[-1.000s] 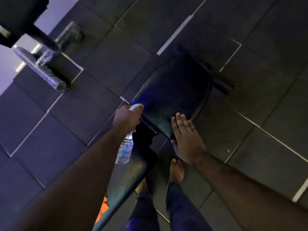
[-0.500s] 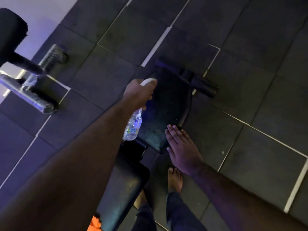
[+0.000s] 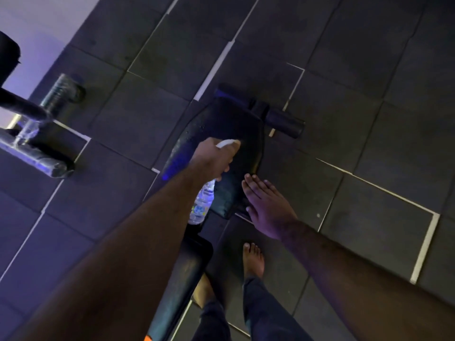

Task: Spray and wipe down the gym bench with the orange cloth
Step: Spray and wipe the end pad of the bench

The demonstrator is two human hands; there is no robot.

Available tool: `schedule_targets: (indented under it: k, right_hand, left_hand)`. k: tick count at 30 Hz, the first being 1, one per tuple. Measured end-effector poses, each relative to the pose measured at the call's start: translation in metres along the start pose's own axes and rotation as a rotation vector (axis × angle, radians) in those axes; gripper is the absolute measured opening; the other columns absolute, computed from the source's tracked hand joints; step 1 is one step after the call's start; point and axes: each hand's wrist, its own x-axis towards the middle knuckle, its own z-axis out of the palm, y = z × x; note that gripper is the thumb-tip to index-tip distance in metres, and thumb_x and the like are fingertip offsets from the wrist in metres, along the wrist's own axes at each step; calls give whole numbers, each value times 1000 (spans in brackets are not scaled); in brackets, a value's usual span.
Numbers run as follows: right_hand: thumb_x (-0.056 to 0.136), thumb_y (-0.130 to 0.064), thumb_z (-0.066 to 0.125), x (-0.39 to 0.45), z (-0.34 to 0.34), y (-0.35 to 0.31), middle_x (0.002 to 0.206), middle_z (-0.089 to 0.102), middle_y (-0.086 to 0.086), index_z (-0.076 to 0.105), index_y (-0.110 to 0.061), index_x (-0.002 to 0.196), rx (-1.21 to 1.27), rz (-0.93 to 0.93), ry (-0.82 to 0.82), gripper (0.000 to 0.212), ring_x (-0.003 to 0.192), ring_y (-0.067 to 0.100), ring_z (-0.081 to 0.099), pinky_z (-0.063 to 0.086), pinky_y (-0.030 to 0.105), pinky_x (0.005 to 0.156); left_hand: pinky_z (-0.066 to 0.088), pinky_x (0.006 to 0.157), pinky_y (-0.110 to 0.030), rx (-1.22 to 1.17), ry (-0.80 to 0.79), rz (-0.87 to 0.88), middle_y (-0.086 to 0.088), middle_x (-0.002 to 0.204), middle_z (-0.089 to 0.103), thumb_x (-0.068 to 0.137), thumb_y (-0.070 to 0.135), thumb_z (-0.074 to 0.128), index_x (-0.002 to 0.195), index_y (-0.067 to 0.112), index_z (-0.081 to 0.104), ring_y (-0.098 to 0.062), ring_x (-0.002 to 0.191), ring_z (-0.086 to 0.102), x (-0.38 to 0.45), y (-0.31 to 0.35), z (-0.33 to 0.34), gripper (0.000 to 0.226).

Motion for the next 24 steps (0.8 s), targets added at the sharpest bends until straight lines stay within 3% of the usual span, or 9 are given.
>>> schedule_targets:
  k: [5,9,16,20,24]
  right_hand:
    - [101,-23,55,-2,-6,-2,173,28,14,35,-6,163,-44,-5,-30,68,159,30,31,19,44,130]
    - [103,-21,50,-3,-3,-12,176,18,16,23,-3,166,-41,43,-83,71,162,32,23,17,44,131]
    - [98,-25,56,-7,3,-26,178,2,13,8,-6,169,-39,127,-133,87,164,29,11,13,42,132]
    - [102,-29,50,-6,3,-28,178,6,14,10,-5,168,-68,123,-130,81,165,29,10,11,43,132]
    - [103,-26,45,-20,14,-48,177,10,15,12,-4,168,-142,13,-143,75,165,29,10,9,43,133]
  left_hand:
    - [51,43,-29,2,-41,-91,-1,68,75,82,65,67,83,14,77,-12,45,61,-49,-62,-24,52]
    - [45,38,-25,-2,-65,-201,-1,57,64,96,50,67,70,17,70,-14,40,54,-93,-105,-14,42]
    - [48,39,-25,-214,190,-189,-2,61,69,100,51,66,81,9,74,-13,39,58,-84,-97,-15,47]
    - [48,39,-23,-163,224,-244,-8,68,74,100,52,66,85,7,76,-13,37,60,-80,-96,-25,49]
    - [47,41,-26,-316,265,-99,-9,79,75,100,56,65,86,11,76,-16,44,60,-126,-126,-39,48]
